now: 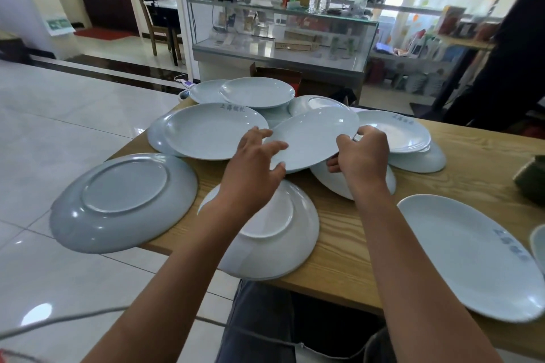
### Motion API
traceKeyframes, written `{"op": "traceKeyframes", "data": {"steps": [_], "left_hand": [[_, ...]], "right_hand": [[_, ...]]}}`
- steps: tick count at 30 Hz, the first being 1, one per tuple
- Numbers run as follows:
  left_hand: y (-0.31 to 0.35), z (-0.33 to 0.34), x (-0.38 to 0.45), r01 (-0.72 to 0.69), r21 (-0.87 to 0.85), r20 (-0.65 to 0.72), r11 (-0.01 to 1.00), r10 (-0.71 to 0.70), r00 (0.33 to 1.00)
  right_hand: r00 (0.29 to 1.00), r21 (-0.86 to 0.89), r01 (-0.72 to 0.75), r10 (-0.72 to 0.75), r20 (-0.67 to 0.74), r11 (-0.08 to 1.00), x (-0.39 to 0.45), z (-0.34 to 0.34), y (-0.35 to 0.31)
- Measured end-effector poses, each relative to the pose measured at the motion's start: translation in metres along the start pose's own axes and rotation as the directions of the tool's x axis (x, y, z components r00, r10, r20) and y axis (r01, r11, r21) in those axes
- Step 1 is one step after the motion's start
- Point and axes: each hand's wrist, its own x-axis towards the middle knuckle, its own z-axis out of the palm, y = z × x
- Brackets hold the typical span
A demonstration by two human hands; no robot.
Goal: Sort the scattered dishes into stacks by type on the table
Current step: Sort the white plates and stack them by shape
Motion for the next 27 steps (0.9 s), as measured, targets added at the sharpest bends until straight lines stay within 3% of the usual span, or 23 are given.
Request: {"op": "traceKeyframes", "data": {"steps": [4,8,14,17,23,27], "left_hand": [[0.022,0.012,0.001,-0.069,-0.023,0.058,0.997,0.071,0.996],[0.046,0.031,0.001,-0.141,-0.034,0.086,0.989,0.144,0.986],[0.086,0.05,-0.002,-0.241,-0.109,-0.102,0.964,0.23,0.968],[0.109,0.057,-0.005,-0.292,-0.179,-0.131,0.939,0.272,0.953],[0.167,0.076,-0.012,-0.391,-0.248,-0.095,0.886,0.38,0.92],[0.209,0.094,-0.024,-0.458,-0.304,-0.059,0.835,0.463,0.884]], "right_hand": [[0.995,-0.025,0.065,-0.067,-0.076,0.998,-0.003,-0.017,0.0],[0.991,0.073,0.034,-0.025,-0.129,0.997,-0.008,-0.042,-0.002],[0.972,0.207,0.087,-0.038,-0.232,0.974,-0.024,-0.095,-0.006],[0.969,0.251,0.054,0.01,-0.247,0.967,-0.029,-0.125,0.004],[0.936,0.166,0.012,0.047,-0.349,0.986,-0.053,-0.198,0.033],[0.947,0.077,-0.01,0.034,-0.318,0.997,-0.073,-0.237,0.042]]}}
